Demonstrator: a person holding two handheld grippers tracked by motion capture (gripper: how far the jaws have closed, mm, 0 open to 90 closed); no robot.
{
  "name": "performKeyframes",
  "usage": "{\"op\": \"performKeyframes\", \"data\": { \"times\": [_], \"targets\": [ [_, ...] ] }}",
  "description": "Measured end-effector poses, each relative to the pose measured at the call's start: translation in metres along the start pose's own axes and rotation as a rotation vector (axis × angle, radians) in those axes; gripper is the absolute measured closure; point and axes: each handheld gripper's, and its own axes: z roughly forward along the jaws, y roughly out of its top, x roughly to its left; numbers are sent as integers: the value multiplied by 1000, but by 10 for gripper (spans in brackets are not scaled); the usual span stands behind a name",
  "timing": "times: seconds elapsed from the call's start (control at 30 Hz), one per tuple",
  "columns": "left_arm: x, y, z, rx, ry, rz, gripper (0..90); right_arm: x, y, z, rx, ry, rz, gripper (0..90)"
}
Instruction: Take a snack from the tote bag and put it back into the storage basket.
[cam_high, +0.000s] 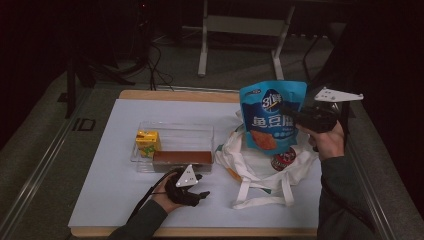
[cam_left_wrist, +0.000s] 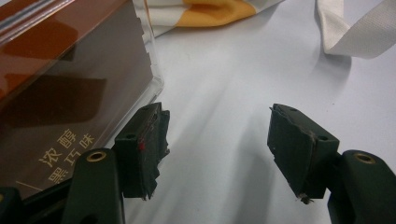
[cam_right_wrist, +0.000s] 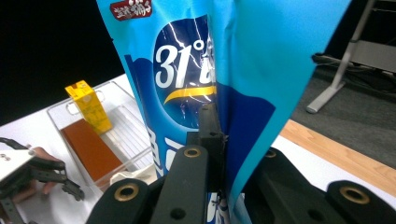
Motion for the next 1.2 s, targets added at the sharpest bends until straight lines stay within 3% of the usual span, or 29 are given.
{"op": "performKeyframes", "data": {
  "times": [0.3, 0.67, 1.2],
  "targets": [
    [0, 0, 0, 1, 1, 1, 361, 7, 5, -1, -11, 41, 11, 889],
    [0, 0, 0, 1, 0, 1, 361, 20, 14, 0, -5, 55, -15, 888],
    [0, 0, 0, 1, -1, 0, 361, 35, 25, 5, -23, 117, -25, 888]
  ]
}}
